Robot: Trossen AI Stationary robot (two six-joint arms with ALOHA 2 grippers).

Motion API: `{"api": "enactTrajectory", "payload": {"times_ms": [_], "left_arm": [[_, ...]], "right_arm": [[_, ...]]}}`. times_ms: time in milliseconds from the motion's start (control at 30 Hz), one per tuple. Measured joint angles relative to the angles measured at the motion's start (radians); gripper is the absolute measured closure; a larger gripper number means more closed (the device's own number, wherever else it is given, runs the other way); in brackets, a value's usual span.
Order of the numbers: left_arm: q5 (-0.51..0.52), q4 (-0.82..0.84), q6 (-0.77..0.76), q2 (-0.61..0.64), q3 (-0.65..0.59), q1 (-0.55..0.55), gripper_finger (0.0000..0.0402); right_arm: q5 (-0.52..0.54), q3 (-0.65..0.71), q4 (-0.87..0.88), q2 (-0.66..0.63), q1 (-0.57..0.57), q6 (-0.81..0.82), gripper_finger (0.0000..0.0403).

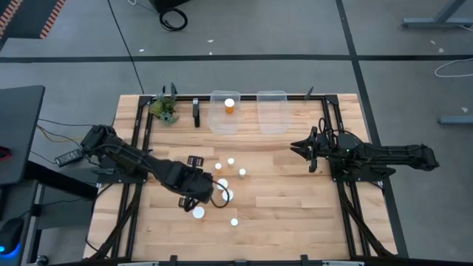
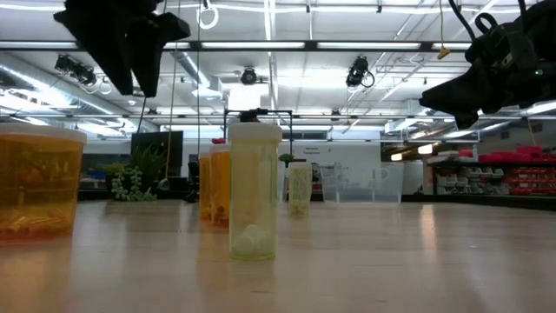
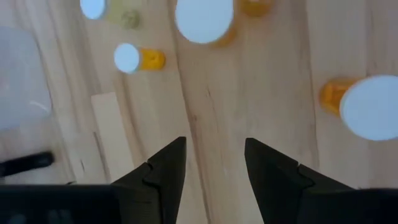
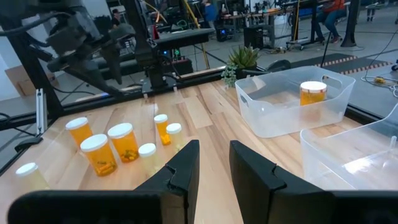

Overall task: Pick and place medicine bottles into bin by pill shape (circle, oval)
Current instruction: Put the large orange pill bottle into the left transparent bin

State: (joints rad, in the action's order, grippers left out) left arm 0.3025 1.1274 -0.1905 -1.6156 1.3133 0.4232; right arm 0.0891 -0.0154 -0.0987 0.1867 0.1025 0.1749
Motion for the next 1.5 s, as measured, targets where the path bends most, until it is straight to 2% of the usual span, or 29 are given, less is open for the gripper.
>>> {"api": "enactTrajectory", "payload": {"times_ms": [200, 367, 600, 1000, 1200, 1500], "left_arm": [[0.014, -0.100, -0.072, 0.123, -0.207, 0.034, 0.0230], [-0.033, -0.203, -0.187, 0.236, -0.369, 0.066, 0.0230], [-0.046, -0.292, -0.333, 0.261, -0.501, 0.146, 0.0223], [-0.077, -0.458, -0.396, 0.252, -0.524, 0.225, 0.0115], [-0.097, -0.549, -0.387, 0.197, -0.524, 0.251, 0.0107], [-0.104, -0.692, -0.342, 0.116, -0.524, 0.261, 0.0118]], "right_arm": [[0.000, 0.000, 0.000, 0.000, 0.000, 0.000, 0.0308], [0.000, 0.000, -0.001, 0.004, 0.000, 0.000, 0.0308], [0.000, 0.000, 0.000, 0.007, 0.000, 0.000, 0.0308], [0.000, 0.000, 0.000, 0.009, 0.000, 0.000, 0.0308], [0.000, 0.000, 0.000, 0.009, 0.000, 0.000, 0.0308], [0.000, 0.000, 0.000, 0.009, 0.000, 0.000, 0.0308]]}}
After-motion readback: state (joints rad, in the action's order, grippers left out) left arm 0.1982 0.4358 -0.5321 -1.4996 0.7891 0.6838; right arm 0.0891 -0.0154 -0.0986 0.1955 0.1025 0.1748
